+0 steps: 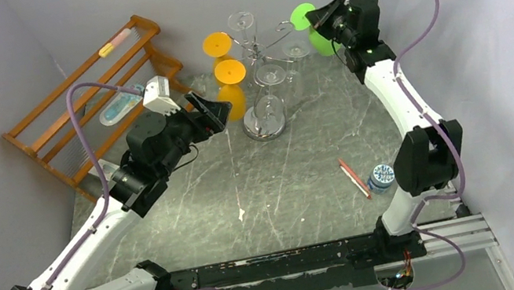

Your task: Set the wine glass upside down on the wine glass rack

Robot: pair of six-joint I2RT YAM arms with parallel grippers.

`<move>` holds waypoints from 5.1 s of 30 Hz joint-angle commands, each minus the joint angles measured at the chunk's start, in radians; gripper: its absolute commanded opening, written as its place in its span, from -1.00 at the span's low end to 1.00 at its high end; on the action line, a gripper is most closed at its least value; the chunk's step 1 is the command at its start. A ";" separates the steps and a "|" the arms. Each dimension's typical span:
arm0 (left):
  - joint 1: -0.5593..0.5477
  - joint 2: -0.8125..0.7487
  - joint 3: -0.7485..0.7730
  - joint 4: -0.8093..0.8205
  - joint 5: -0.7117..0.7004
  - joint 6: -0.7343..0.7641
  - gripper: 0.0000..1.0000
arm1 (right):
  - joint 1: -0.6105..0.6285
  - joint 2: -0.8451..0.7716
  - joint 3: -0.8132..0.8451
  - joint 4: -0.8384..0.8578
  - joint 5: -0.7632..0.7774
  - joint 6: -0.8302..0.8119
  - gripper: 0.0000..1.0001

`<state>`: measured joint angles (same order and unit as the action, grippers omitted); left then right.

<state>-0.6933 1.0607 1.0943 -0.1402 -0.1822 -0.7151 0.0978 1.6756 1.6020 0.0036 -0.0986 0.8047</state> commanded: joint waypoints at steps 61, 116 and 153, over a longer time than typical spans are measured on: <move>0.008 -0.049 0.005 -0.058 -0.031 0.020 0.74 | 0.067 0.182 0.221 0.000 -0.409 0.138 -1.00; 0.009 -0.073 0.019 -0.103 -0.076 0.034 0.73 | 0.063 0.148 0.282 -0.223 -0.107 0.056 -0.78; 0.009 -0.016 0.462 -0.647 -0.243 0.244 0.93 | 0.063 -0.471 -0.308 -0.289 0.369 -0.309 0.65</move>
<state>-0.6907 1.0554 1.4628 -0.6025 -0.3599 -0.5388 0.1631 1.2972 1.4620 -0.3061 0.1379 0.5812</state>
